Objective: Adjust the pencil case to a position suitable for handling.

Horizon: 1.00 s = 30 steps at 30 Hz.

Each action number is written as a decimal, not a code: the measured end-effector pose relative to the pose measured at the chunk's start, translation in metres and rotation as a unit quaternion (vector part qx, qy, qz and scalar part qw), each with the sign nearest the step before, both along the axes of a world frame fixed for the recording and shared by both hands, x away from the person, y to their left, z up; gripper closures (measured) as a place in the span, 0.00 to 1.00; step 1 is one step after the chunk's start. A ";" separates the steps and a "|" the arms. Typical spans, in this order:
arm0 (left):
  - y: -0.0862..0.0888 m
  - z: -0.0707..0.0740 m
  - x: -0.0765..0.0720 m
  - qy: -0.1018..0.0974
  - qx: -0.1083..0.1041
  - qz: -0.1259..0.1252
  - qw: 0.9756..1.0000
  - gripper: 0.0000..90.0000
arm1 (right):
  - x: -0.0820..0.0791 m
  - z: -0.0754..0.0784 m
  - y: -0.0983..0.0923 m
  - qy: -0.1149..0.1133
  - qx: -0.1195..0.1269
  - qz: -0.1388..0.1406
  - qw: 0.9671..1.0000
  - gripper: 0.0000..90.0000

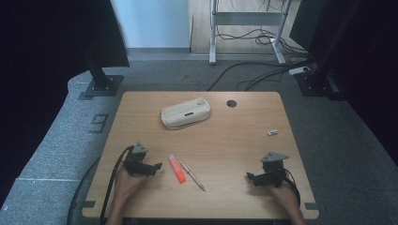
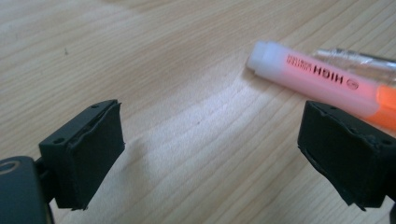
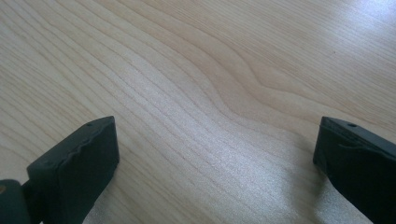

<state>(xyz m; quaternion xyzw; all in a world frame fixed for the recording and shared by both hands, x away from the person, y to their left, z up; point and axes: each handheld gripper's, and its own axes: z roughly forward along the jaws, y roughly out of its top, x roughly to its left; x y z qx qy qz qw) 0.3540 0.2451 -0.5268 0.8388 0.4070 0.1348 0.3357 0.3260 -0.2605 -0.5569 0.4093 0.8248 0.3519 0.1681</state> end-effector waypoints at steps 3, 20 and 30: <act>0.000 0.002 0.002 -0.004 -0.011 0.000 1.000 0.08 | 0.000 0.000 0.000 0.000 0.000 0.000 1.000 0.00; -0.011 0.022 0.023 -0.003 -0.007 -0.014 1.000 0.11 | 0.000 0.000 0.000 0.000 0.000 0.000 1.000 0.00; -0.020 0.030 0.038 0.000 -0.013 -0.026 1.000 0.12 | 0.000 0.000 0.000 0.000 0.000 0.000 1.000 0.00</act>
